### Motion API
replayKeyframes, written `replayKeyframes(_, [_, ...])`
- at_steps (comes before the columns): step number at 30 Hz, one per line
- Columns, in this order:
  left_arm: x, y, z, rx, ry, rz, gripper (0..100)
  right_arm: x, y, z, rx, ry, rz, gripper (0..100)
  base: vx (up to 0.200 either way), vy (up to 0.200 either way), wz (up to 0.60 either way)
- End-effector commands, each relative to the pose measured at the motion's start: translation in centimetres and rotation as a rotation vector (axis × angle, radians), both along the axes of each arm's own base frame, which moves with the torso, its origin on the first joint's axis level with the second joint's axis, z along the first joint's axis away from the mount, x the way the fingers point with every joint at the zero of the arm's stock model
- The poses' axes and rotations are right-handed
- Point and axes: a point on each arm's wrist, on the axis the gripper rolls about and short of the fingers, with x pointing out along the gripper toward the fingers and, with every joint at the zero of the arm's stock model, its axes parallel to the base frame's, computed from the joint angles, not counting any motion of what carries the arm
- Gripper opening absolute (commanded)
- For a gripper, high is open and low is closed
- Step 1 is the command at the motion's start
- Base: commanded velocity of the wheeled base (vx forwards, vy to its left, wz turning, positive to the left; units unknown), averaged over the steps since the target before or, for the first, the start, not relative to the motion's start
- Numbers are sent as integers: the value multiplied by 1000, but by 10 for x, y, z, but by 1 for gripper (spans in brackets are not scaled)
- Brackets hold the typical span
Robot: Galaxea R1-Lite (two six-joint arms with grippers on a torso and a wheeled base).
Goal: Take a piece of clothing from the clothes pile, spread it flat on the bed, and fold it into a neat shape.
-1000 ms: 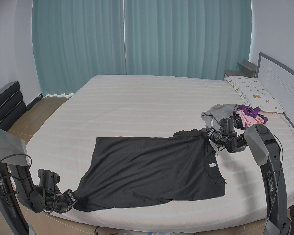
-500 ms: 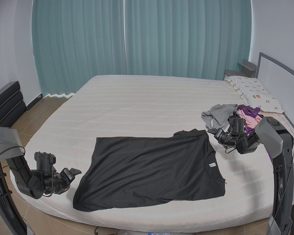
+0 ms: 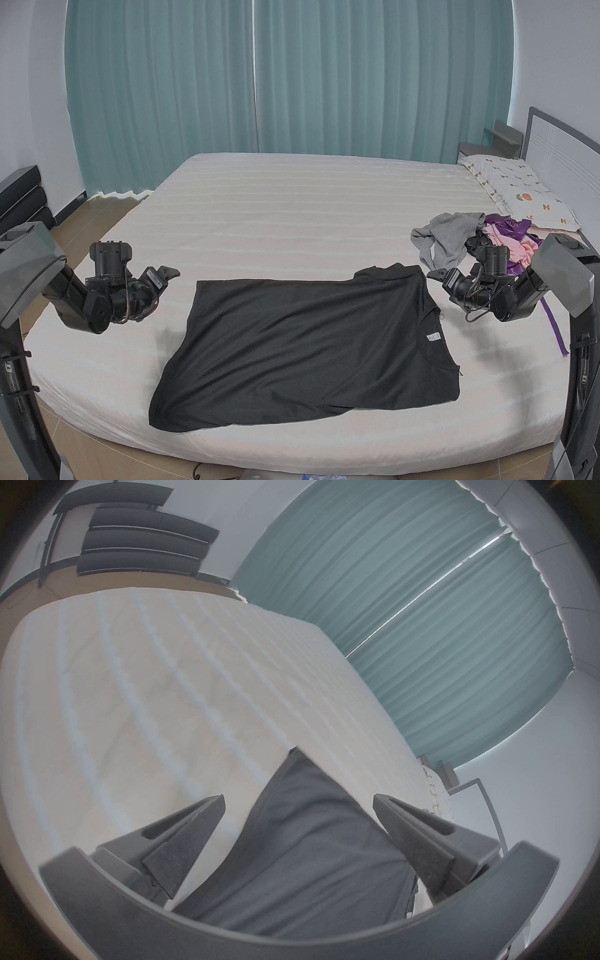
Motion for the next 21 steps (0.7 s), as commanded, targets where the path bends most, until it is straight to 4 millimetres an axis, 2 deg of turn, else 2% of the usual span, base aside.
replayKeyframes(1, [60, -14, -50, -3, 47, -40, 100, -36, 5, -3, 9, 31, 20, 100, 0, 0, 0])
replayKeyframes(3, [68, -17, -53, 0, 34, -48, 100, -41, 7, -7, 9, 26, 26, 100, 0, 0, 0])
replayKeyframes(6, [85, -23, -43, 1, 10, -63, 100, -49, 10, -11, 9, -1, 33, 100, 0, 0, 0])
replayKeyframes(10, [106, -27, -58, -2, 12, -69, 100, -59, 17, -14, 9, 2, 53, 100, 0, 0, 0])
replayKeyframes(21, [125, -30, -78, 6, -18, -59, 100, -57, 21, -14, 85, -2, 37, 100, 0, 0, 0])
